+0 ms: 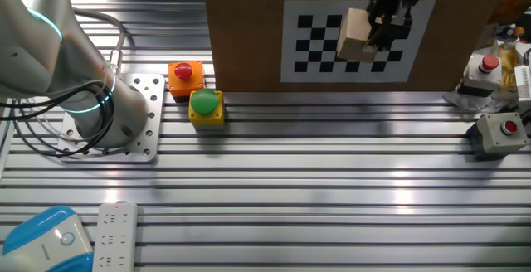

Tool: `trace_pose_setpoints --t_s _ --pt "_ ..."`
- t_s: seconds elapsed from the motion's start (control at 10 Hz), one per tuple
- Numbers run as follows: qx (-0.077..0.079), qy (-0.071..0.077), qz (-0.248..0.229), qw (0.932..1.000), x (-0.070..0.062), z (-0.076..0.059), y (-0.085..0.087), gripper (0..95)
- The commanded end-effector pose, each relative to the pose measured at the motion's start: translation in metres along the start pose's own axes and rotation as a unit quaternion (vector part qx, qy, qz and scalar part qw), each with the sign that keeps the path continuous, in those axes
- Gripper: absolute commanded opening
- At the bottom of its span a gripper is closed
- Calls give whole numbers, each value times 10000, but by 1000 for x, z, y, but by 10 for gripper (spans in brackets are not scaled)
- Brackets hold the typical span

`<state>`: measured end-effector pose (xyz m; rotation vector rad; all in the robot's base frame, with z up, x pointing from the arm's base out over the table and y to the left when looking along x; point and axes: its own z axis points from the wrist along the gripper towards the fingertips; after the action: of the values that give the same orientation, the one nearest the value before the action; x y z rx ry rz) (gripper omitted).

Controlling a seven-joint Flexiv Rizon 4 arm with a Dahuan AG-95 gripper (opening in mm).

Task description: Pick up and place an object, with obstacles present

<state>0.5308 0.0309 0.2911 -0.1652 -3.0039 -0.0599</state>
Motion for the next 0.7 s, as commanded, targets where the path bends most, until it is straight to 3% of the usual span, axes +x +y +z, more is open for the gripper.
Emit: trace_pose_setpoints --t_s 0.1,0.5,0.7 --pt "18 -35 -47 10000 0 0 0 0" --pt "55 -179 -239 9995 0 0 0 0" --pt "44 -145 -440 9989 0 0 0 0"
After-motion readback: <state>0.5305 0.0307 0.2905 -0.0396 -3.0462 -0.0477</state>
